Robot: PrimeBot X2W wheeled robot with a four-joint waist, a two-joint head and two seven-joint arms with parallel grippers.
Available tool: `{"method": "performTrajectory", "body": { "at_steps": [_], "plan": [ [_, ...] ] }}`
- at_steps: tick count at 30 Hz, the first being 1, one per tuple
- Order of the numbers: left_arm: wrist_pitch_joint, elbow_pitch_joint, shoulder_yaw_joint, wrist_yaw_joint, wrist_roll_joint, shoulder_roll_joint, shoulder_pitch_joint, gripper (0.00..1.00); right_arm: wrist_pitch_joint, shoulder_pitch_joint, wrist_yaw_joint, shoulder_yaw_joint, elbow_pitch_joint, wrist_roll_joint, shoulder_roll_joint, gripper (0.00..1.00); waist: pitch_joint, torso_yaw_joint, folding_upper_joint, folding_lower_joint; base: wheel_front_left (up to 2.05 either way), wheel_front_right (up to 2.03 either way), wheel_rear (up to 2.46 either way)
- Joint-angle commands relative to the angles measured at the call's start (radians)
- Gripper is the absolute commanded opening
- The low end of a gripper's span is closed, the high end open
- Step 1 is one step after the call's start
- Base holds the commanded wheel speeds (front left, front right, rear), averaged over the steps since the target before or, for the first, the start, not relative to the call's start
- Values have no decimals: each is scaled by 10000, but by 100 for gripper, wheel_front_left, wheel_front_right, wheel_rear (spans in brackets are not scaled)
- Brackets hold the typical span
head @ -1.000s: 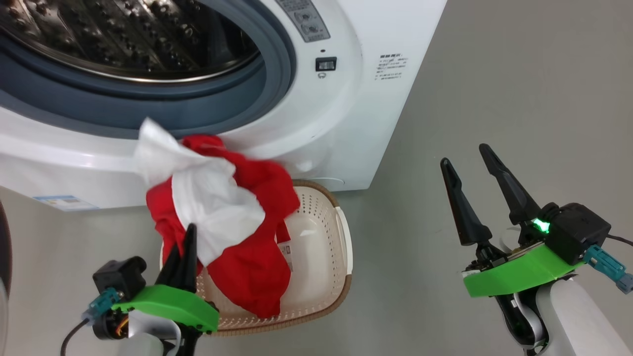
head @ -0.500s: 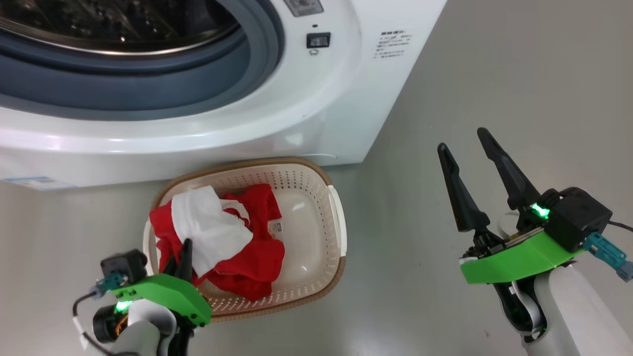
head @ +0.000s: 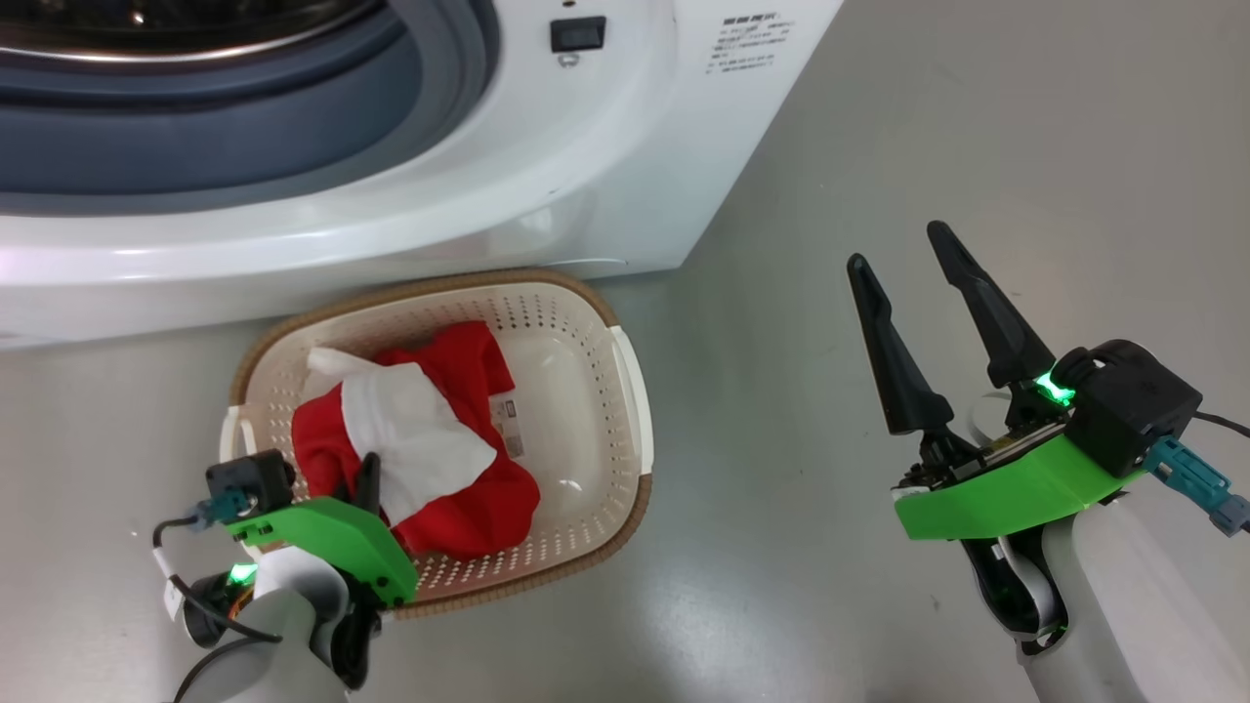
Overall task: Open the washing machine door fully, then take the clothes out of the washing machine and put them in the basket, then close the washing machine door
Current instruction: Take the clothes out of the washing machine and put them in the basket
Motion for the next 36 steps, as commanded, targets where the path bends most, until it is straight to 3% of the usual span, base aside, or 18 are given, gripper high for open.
{"method": "performTrajectory", "body": {
  "at_steps": [1,10,11,12,15,16,17,24,36],
  "plan": [
    [47,82,157,-52,-110,216,-11,0,-63,0,35,212,-249,-74,51,100,206,-138,0,0,0,0,0],
    [60,529,117,-54,-253,528,-170,0,-63,-158,35,356,-249,-89,91,100,585,-373,0,0,0,0,0],
    [27,566,92,-47,-241,582,-192,5,-63,-190,35,352,-253,-89,94,100,628,-421,0,0,0,0,0],
    [9,580,79,-47,-237,595,-195,20,-63,-193,35,338,-247,-92,97,100,634,-436,0,0,0,0,0],
    [-60,607,3,-48,-192,599,-217,49,-63,-175,35,294,-208,-106,110,100,606,-432,0,0,0,0,0],
    [-92,610,-19,-48,-178,592,-238,80,-63,-165,35,276,-185,-115,116,100,577,-415,0,0,0,0,0],
    [-126,611,-35,-48,-164,587,-256,100,-63,-159,35,262,-160,-124,127,100,543,-397,0,0,0,0,0],
    [-248,456,-184,50,80,592,-132,100,-63,-194,35,265,94,-294,146,100,111,-230,0,0,0,0,0],
    [-258,-1861,293,50,671,546,934,100,-63,15,35,-190,726,-491,182,100,-924,221,0,0,0,0,0]
  ]
}}
